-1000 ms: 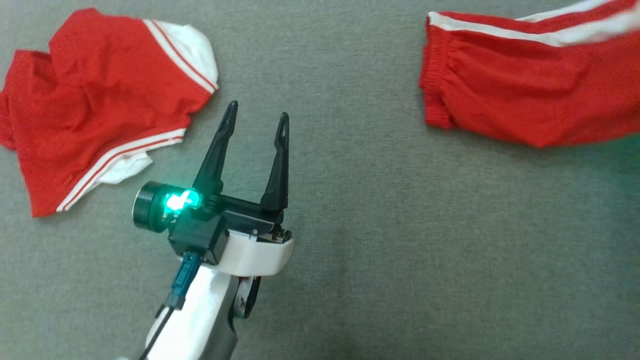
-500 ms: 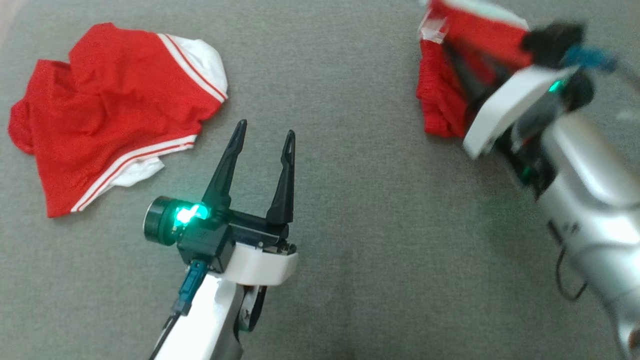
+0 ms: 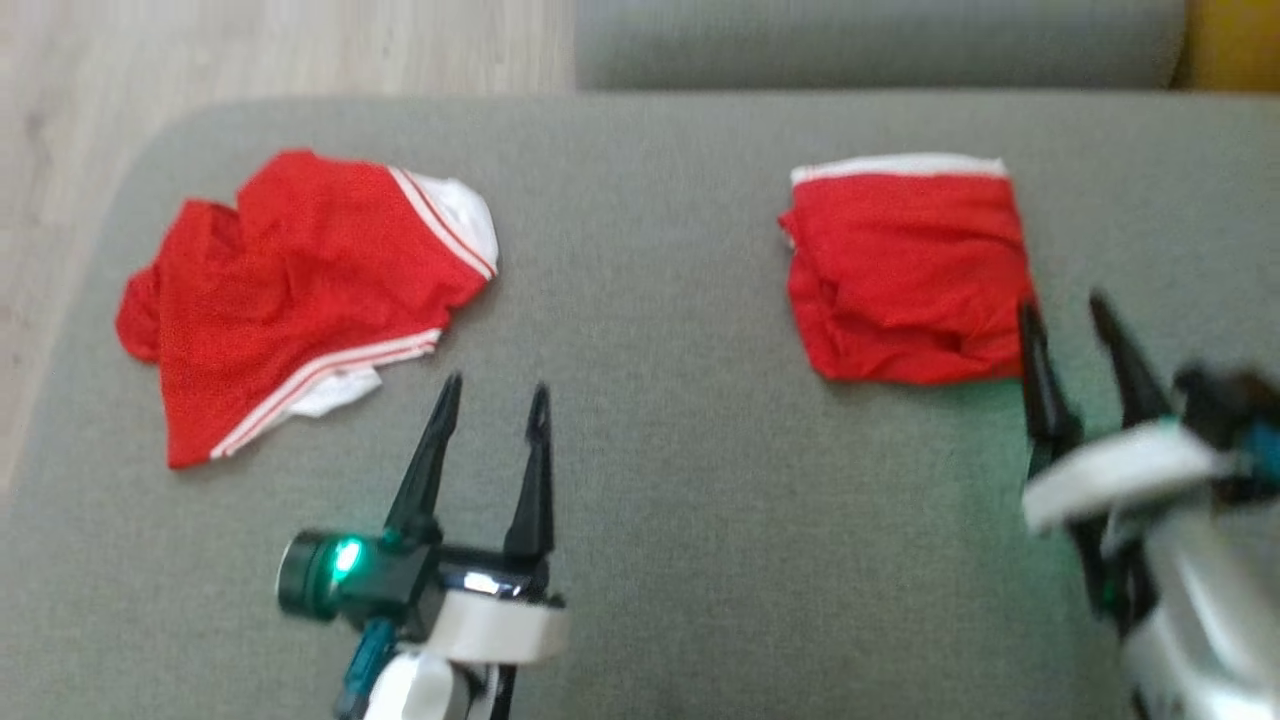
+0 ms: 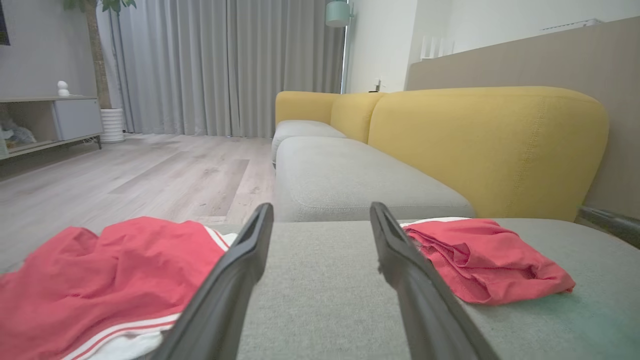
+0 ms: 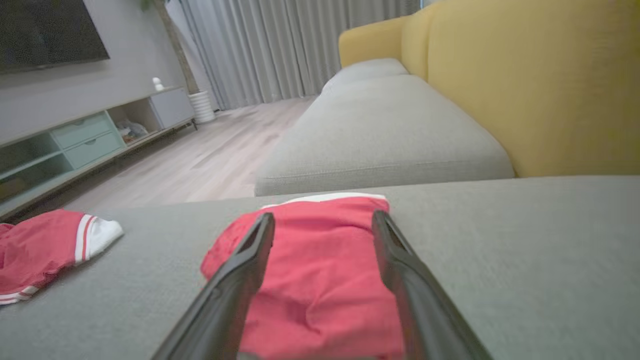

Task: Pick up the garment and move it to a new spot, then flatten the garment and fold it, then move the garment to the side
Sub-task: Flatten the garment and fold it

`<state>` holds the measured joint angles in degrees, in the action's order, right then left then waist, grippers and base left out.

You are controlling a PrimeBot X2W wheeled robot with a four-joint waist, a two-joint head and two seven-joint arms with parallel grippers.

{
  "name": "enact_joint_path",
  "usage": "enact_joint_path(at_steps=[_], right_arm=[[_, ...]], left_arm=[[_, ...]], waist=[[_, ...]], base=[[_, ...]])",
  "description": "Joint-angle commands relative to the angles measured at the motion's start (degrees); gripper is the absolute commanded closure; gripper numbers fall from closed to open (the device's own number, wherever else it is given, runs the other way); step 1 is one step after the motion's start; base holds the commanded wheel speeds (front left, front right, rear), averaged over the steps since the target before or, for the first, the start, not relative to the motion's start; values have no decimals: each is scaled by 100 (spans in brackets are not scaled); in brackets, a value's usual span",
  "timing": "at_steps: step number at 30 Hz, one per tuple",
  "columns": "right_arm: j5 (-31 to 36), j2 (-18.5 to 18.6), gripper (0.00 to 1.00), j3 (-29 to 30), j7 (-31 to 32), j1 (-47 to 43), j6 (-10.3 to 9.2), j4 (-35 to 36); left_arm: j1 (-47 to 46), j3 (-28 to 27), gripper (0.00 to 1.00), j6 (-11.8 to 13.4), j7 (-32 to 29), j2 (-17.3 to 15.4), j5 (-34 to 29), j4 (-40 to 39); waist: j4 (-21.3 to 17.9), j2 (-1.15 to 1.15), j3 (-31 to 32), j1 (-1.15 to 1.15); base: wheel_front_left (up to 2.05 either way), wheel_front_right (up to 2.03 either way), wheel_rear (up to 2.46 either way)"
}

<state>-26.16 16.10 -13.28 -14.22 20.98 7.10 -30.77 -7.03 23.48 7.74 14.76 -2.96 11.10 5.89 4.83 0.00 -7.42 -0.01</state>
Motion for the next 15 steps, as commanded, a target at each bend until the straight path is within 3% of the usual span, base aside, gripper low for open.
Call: enact_joint_path(at_steps=[1,7,15], right_arm=[[132,-122,0,94,-72,-248,39,498],[674,-516,0,686,-76,-1747,39,1439],[860,-742,0,833,-77,-2332,39,1701]], left_arm=[[0,-294,0,50,24,5,-30,-129],[521,-588,0,-9,24,6,-195,-55],[907,-811,0,-27,24,7,-341,39]], waist=[[12,0,387,1],[-26,0,753,1],[-81,0,939,1]], base=[[0,0,0],[0,0,0],[0,0,0]])
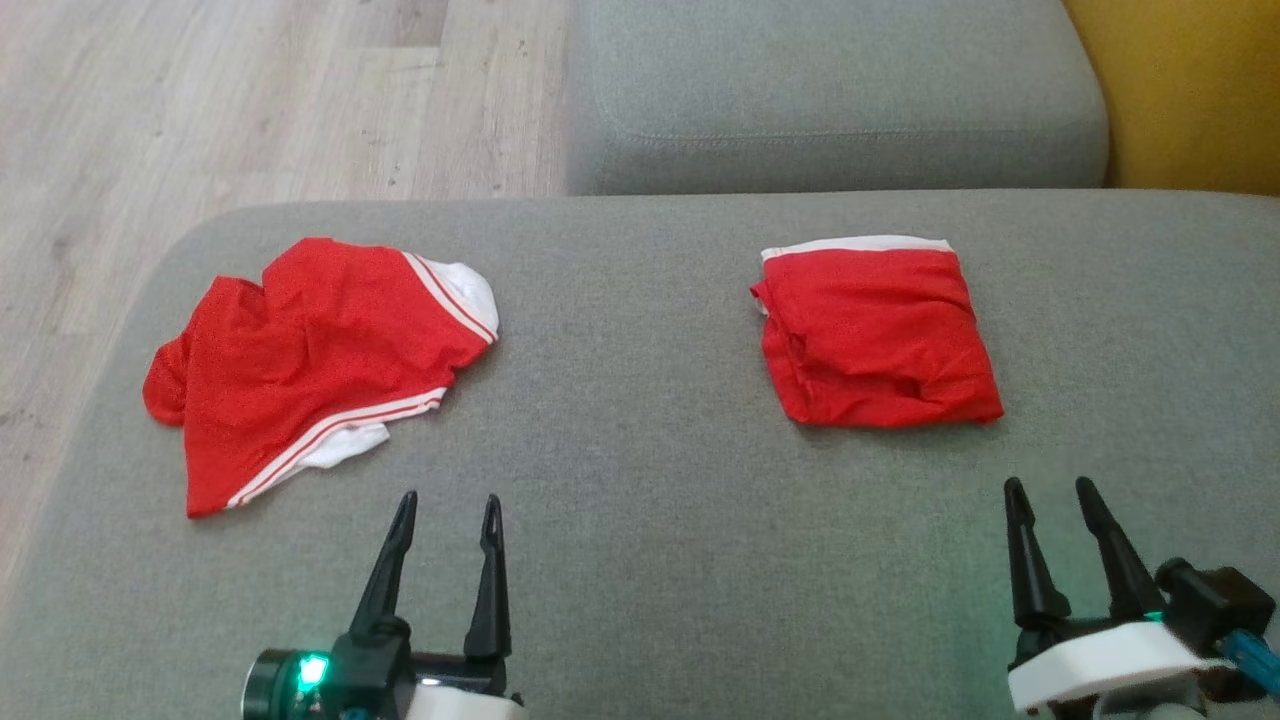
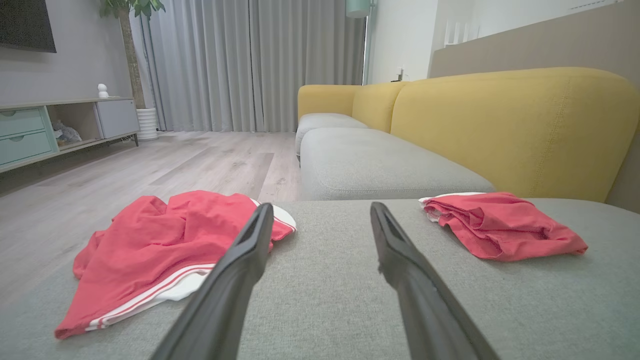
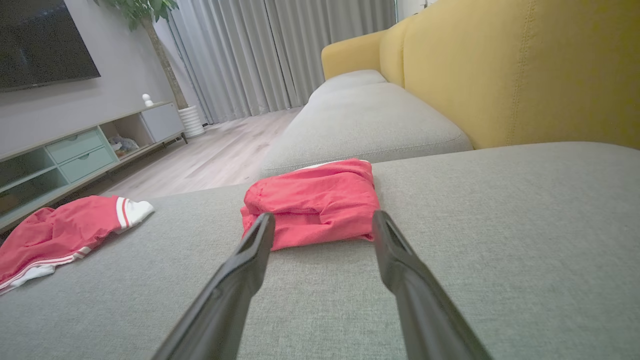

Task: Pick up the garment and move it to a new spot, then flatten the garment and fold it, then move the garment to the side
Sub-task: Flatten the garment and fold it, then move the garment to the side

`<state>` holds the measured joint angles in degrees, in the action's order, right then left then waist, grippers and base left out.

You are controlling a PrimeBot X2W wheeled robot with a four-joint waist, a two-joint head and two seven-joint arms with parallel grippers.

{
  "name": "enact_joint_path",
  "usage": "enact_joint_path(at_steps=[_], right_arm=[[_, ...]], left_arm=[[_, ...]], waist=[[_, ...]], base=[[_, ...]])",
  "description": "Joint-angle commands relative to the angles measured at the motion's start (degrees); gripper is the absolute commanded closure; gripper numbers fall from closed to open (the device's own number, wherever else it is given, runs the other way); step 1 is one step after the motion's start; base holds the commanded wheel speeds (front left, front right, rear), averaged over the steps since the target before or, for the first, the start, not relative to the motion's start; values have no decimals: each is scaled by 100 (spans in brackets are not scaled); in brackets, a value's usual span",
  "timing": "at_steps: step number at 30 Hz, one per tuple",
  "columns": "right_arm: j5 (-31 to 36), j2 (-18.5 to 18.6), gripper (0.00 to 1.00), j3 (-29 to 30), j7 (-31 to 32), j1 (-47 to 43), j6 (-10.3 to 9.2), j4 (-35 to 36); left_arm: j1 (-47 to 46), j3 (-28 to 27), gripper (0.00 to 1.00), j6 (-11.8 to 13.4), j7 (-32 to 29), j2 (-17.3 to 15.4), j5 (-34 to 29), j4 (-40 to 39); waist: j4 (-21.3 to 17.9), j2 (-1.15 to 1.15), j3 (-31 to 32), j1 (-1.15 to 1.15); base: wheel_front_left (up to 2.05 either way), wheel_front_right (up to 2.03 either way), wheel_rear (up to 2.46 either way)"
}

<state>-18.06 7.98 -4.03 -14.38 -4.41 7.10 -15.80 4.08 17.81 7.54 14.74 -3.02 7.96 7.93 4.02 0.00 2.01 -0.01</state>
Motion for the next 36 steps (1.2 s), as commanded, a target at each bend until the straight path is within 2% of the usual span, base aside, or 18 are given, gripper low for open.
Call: enact_joint_path(at_steps=[1,14,26,33,36], right_arm=[[56,73,0,-100,-61,184,39,235],[389,82,0,-50,-62,118,39,299],[421,101,0,-20,-62,118,39,164],[444,180,0,-62,-62,340,39,-189],[378,248,0,-74,-62,733,39,-420]], left_arm=[[-195,-246,0,-9,26,13,-43,-146],[-224,-261,0,6,26,13,-66,-48],[-220,-285,0,16,26,13,-93,14],[-266,-286,0,9,26,14,47,-42],[-386,-299,0,30,26,14,121,-215]], waist=[[4,0,1,1],[16,0,-1,1],[-11,0,-27,1],[-84,0,-249,1],[-134,0,-596,1]], base=[[0,0,0],[0,0,0],[0,0,0],[0,0,0],[0,0,0]])
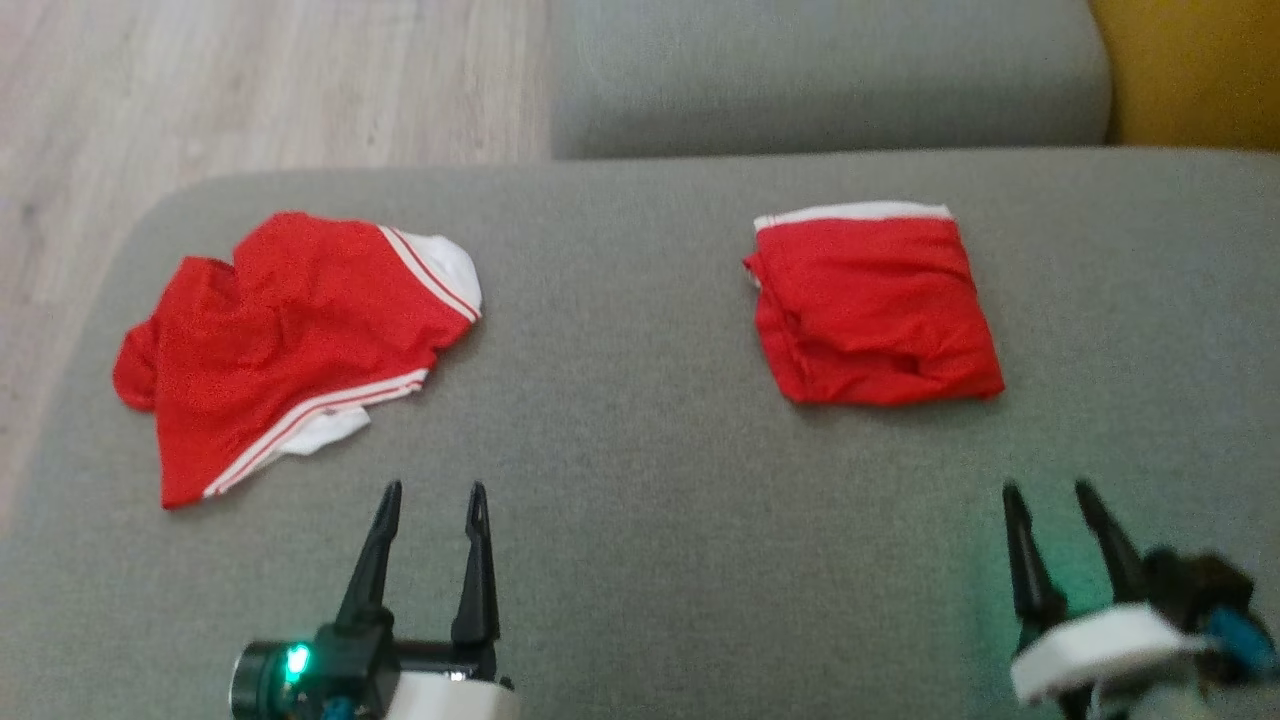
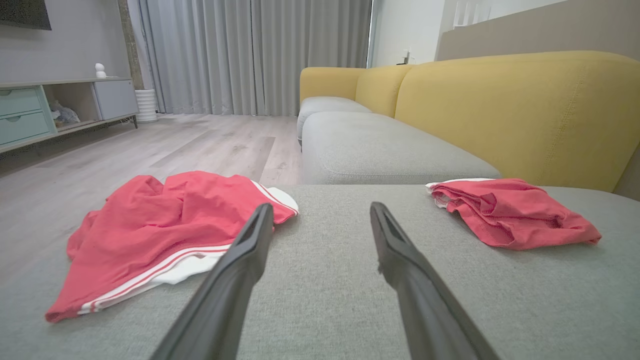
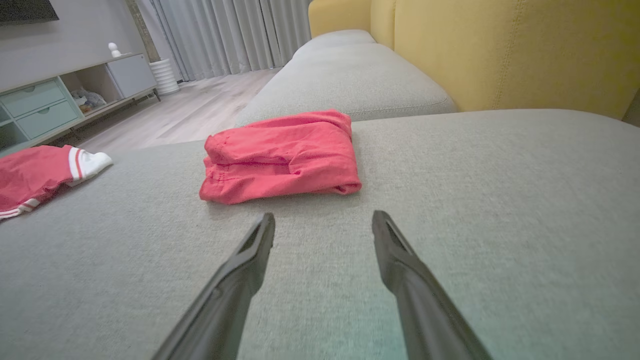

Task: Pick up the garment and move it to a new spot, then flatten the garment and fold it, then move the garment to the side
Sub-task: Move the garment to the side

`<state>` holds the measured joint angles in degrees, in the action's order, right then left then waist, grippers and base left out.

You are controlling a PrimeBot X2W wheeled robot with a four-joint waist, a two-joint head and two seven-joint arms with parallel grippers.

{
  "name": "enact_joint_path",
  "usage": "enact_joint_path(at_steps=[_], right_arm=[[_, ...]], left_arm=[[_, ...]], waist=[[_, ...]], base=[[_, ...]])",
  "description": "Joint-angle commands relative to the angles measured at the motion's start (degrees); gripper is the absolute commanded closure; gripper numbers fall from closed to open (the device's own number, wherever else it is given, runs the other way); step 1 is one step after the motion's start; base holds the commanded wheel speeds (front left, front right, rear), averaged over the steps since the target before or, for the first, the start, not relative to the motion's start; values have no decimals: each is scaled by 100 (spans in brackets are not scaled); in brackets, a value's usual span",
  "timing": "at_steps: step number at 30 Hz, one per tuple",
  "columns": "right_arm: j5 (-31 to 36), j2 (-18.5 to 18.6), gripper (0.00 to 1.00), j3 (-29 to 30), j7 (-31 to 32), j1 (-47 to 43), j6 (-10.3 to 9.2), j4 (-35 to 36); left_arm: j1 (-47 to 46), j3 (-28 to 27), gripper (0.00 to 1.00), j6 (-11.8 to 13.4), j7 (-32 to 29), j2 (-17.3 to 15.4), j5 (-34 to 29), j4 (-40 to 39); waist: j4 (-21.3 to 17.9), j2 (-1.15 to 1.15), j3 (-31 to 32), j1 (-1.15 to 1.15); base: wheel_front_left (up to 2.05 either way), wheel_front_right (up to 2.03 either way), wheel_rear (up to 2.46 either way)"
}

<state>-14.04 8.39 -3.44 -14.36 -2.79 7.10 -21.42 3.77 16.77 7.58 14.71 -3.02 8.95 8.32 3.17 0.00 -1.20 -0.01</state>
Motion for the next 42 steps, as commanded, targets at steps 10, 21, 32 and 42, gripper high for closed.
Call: enact_joint_path(at_steps=[10,21,32,42], right_arm=[[-812,636,0,-445,522,2472,39,-794],[-2067,1370,0,-853,1849,3956,39,-1751],[-2783,1466,100,-1855,2236,4022,39,-1898],[-2242,2667,100,-2039,1467,4194,39,-2190]], left_arm=[[-914,-127,0,15,29,14,43,-457],[-1486,138,0,18,29,14,67,-438],[-1701,223,0,114,29,14,162,-415],[-1825,154,0,33,29,14,-95,-387]], waist=[[-35,0,-1105,1],[249,0,-1814,1],[152,0,-2158,1],[-352,0,-2402,1]], base=[[0,0,0],[0,0,0],[0,0,0],[0,0,0]])
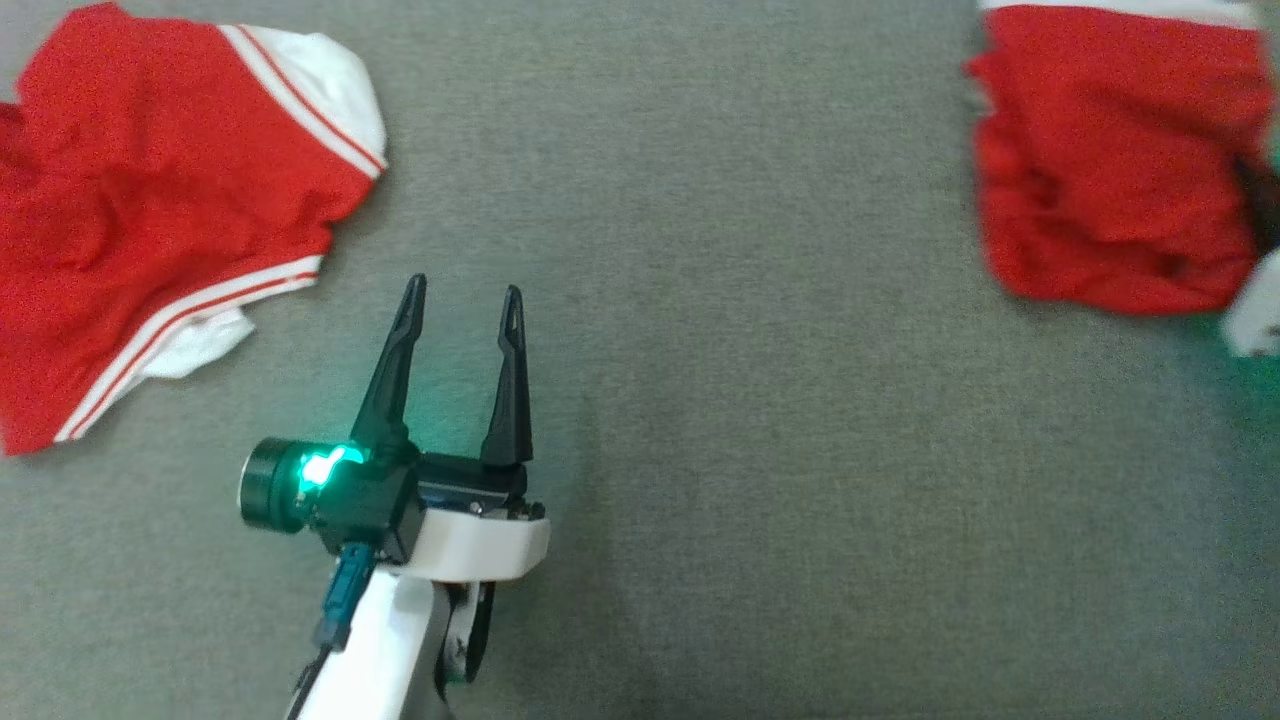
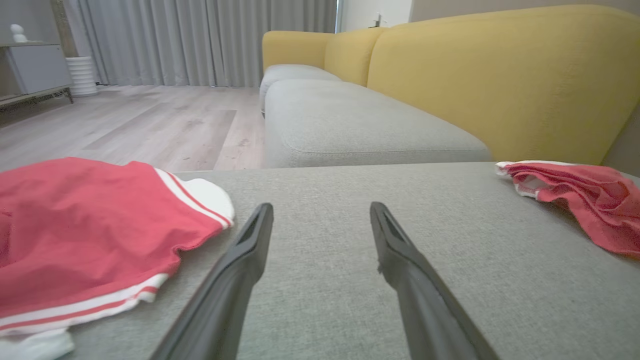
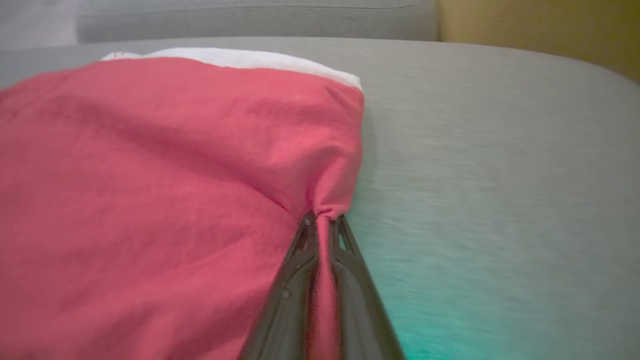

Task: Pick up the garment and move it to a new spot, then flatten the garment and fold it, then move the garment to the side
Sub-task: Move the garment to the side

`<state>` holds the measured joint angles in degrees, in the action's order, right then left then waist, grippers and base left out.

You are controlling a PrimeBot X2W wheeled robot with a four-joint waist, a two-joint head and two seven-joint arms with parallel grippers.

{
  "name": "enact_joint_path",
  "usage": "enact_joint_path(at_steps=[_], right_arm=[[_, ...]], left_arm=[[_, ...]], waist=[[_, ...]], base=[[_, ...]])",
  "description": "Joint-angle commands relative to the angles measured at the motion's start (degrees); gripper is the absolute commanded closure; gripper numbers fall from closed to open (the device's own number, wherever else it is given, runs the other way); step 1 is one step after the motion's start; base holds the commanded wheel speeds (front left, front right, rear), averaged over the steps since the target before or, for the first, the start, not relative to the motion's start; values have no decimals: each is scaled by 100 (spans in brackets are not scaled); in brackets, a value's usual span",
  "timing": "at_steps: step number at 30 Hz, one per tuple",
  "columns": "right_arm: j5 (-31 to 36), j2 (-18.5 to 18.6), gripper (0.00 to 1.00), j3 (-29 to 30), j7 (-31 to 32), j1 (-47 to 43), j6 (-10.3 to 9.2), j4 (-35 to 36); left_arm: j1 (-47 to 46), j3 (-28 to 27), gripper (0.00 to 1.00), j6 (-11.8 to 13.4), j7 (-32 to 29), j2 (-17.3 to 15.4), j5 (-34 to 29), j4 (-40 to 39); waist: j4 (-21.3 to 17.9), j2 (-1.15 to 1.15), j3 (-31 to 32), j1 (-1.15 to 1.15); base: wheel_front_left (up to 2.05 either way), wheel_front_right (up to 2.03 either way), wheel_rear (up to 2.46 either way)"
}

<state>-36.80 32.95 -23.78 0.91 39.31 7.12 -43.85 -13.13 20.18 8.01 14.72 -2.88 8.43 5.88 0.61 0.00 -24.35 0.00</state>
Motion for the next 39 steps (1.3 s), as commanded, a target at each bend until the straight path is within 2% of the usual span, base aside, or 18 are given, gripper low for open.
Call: enact_joint_path(at_steps=[1,2,7,8,16,18,19,20,21,25,30,39], right_arm=[[101,369,100,9,-92,1,36,16],[195,655,100,98,-185,52,36,-57],[206,1300,100,376,-390,88,36,-147],[206,1300,100,376,-390,88,36,-147],[479,2144,100,678,-612,187,36,-153],[542,2204,100,713,-569,233,36,-65],[682,2255,85,713,-603,261,36,-19],[800,2269,54,712,-601,278,36,12],[909,2259,0,737,-627,306,36,47],[1404,2122,0,836,-715,335,36,196],[2008,1647,0,1303,-770,272,36,377],[2546,-241,0,1975,-1148,-705,36,1340]], left_arm=[[-166,-189,0,-37,28,1,-86,-140],[-240,-194,0,-81,28,1,-173,-138],[-417,-157,0,-160,28,1,-147,-138],[-417,-157,0,-160,28,1,-147,-138],[-565,-30,0,-257,28,1,-129,-142],[-581,-9,0,-277,28,1,-148,-112],[-589,0,0,-285,28,1,-149,-101],[-599,9,0,-291,28,1,-152,-89],[-608,21,0,-295,28,1,-151,-78],[-629,91,0,-301,28,1,-130,-45],[-546,88,0,-211,28,1,-54,-51],[-41,-275,0,90,28,1,53,44]], waist=[[-140,0,-135,0],[-212,0,-236,0],[-277,0,-455,0],[-277,0,-455,0],[-334,0,-647,0],[-351,0,-666,0],[-357,0,-675,0],[-360,0,-677,0],[-360,0,-673,0],[-311,0,-579,0],[-226,0,-316,0],[-119,0,702,0]], base=[[0,0,0],[0,0,0],[0,0,0],[0,0,0],[0,0,0],[0,0,0],[0,0,0],[0,0,0],[0,0,0],[0,0,0],[0,0,0],[0,0,0]])
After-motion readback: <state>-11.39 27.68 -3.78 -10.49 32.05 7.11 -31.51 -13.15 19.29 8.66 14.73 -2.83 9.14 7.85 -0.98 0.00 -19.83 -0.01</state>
